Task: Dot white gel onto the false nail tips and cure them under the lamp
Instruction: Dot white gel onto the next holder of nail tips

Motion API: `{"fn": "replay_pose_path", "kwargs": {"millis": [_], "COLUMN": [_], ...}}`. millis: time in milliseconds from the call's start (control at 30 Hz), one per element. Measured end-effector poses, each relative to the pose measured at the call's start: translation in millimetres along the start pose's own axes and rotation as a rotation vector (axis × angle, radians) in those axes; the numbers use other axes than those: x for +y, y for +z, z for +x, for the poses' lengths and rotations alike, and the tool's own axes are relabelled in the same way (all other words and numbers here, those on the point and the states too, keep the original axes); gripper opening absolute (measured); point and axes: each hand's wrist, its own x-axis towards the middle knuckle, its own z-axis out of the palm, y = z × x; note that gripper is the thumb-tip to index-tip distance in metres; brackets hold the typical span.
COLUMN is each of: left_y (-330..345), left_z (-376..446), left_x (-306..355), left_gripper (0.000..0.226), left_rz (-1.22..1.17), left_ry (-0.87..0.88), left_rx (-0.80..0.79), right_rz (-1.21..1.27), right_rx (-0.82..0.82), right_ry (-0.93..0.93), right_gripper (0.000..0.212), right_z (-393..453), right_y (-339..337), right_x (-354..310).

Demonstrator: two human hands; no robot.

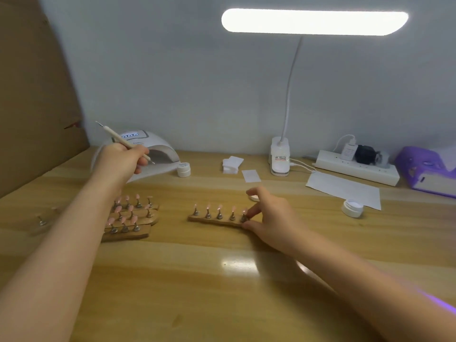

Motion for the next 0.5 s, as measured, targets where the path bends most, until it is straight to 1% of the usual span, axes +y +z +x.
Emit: {"fn": "replay_pose_path", "kwargs": {"millis": [100, 267, 333, 400, 500], "left_y": [27.6, 85.7, 104.1, 119.5, 136.8], "left_z": [-25.7, -89.9, -110.4, -125.0, -138.5], "left_x": [23.9, 42.9, 43.6, 42.2, 37.9], "left_gripper": [0.016, 0.016, 0.017, 0.018, 0.019], "left_rz": [-0.054, -0.123, -0.166, -0.23, -0.335], "left_ry": [0.061, 0.121, 0.093, 0.027, -0.081], "left_rx": [-0.085, -0.317, -0.377, -0.399, -0.368], "right_rz": [-0.035, -0.029, -0.01, 0.011, 0.04], "right_rx": [-0.005, -0.01, -0.001, 0.017, 0.035], "right_ry": [0.025, 0.093, 0.106, 0.109, 0.092], "right_gripper": [0.064, 0.067, 0.068, 0.067, 0.065], "right_z": [-19.8, -35.2, -39.2, -42.4, -44.7], "right_y": [-23.8, -55.5, -61.7, -63.7, -63.7], "right_x": [25.7, 63.2, 74.1, 82.3, 90.1]}}
